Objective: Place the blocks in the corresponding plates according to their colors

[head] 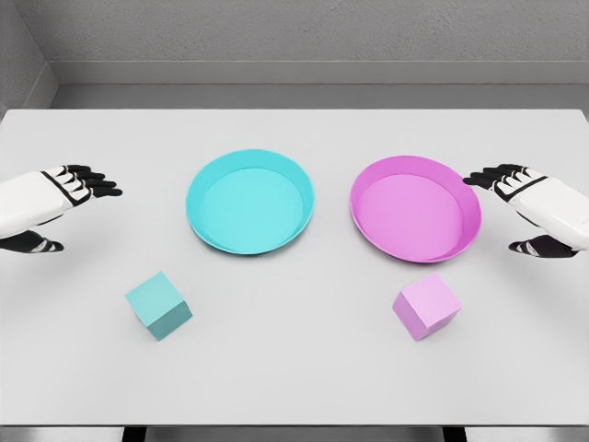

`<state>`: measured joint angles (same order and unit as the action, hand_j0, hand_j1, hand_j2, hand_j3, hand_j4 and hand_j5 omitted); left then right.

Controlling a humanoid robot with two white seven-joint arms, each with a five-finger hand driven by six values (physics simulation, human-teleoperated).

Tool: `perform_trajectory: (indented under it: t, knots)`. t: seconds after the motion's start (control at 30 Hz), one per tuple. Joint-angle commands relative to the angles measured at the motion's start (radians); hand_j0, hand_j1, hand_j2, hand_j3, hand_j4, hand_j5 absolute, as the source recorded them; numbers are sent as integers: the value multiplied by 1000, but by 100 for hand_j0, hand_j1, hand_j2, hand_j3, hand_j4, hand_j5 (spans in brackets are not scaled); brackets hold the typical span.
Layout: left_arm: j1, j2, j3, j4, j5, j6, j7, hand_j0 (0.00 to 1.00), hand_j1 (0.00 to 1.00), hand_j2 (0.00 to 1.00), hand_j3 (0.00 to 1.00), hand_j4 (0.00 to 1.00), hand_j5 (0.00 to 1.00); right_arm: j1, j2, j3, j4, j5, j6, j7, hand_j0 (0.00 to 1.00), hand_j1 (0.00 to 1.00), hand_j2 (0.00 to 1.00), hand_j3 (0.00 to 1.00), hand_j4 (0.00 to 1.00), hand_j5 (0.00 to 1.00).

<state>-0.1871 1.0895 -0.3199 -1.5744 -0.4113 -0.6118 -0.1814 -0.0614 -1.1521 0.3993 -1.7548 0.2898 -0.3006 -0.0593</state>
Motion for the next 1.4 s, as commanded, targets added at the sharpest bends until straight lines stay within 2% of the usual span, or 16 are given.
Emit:
perform_trajectory:
  t: [0.0, 0.13, 0.23, 0.3, 0.4, 0.47, 0.53, 0.63, 0.9, 0.97, 1.03, 1.2, 1.37]
  knots:
    - [0, 1, -1, -4, 6, 1, 0, 100, 100, 100, 100, 100, 100, 0, -1, 0, 0, -3, 0, -1, 100, 100, 100, 100, 100, 100]
    - [3, 3, -4, -19, 6, 1, 0, 100, 100, 100, 100, 100, 100, -17, -1, 0, 0, -3, -25, 13, 100, 100, 100, 100, 100, 100]
    - [14, 4, -21, -59, -3, 1, 0, 100, 100, 100, 100, 100, 100, -78, 14, 0, 0, -3, -110, 216, 100, 100, 100, 100, 100, 100]
    - [18, 4, -28, -78, -4, 1, -12, 100, 100, 100, 100, 100, 100, -81, 14, 0, 0, -3, -170, 219, 100, 100, 100, 100, 100, 100]
    - [41, 1, -36, -118, -4, 1, -87, 100, 100, 100, 100, 100, 100, -81, 14, 0, 0, -3, -245, 231, 100, 100, 100, 100, 100, 100]
    - [41, 1, -36, -136, -50, 1, -93, 100, 100, 100, 100, 100, 100, -103, 12, 0, 0, -3, -290, 271, 100, 100, 100, 100, 100, 100]
    - [48, 1, -41, -153, -61, 1, -116, 100, 100, 100, 100, 100, 100, -121, 12, 0, -2, -3, -310, 326, 100, 100, 100, 100, 100, 100]
    - [58, 1, -41, -168, -60, 1, -122, 100, 100, 100, 100, 100, 100, -133, 12, 0, -2, -3, -310, 409, 100, 100, 100, 100, 100, 100]
    - [60, -13, -56, -185, -58, 1, -115, 100, 100, 100, 100, 100, 100, -160, 17, 3, 0, -5, -310, 470, 100, 100, 100, 100, 100, 100]
    - [58, -16, -70, -188, -58, 1, -115, 100, 100, 100, 100, 100, 100, -192, 38, 38, 0, -5, -310, 486, 100, 100, 100, 100, 100, 100]
    - [58, -23, -71, -190, -57, 1, -112, 100, 100, 100, 100, 100, 100, -255, 57, 115, 0, -5, -310, 509, 100, 100, 100, 100, 100, 100]
    - [57, -46, -87, -191, -57, 1, -112, 100, 100, 100, 100, 100, 100, -276, 61, 159, 0, -5, -310, 596, 100, 100, 100, 100, 100, 100]
    - [57, -54, -103, -194, -55, 1, -110, 100, 100, 100, 100, 100, 100, -291, 71, 161, 0, -5, -310, 599, 100, 100, 100, 100, 100, 100]
